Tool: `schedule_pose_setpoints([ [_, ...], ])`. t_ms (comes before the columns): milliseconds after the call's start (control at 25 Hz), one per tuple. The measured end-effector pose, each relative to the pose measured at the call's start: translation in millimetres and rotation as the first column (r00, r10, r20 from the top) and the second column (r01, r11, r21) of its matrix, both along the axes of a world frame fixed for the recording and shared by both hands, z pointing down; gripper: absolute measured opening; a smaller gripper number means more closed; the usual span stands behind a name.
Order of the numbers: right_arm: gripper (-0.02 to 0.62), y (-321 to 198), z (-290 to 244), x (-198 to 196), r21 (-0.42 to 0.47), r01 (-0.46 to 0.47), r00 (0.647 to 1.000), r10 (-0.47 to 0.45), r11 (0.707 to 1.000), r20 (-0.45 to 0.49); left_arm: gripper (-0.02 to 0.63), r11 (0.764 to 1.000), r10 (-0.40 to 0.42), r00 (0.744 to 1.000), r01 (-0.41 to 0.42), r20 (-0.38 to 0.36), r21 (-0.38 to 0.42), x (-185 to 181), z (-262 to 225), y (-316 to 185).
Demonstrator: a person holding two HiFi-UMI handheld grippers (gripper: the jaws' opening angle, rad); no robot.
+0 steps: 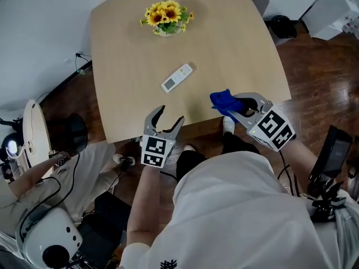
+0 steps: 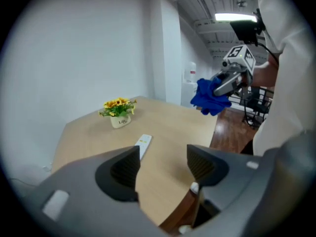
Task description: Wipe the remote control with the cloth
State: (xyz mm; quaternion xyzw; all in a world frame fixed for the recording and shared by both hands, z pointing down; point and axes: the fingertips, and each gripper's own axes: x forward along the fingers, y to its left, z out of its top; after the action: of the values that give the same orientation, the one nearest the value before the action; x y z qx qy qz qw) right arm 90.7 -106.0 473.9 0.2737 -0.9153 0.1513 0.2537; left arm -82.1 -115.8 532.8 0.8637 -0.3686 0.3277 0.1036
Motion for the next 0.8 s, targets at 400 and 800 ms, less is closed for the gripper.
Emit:
schedule_pose_setpoints([
  [400,0.086,-23.8,-4.5,-25.3,-0.031,-0.176,0.984,0.176,0.984,0.009,0.308,0.978,0.189,0.978,-0.180,0.087,-0.102,-3.9,67.0,-83.2],
  [800,0.086,-21.9,-5.0,-13.9,-0.043,-0.312,0.949,0.309,0.949,-0.065,0.313,0.938,0.311,0.944,-0.286,0.112,-0.195,20.2,136.4,-134.2],
])
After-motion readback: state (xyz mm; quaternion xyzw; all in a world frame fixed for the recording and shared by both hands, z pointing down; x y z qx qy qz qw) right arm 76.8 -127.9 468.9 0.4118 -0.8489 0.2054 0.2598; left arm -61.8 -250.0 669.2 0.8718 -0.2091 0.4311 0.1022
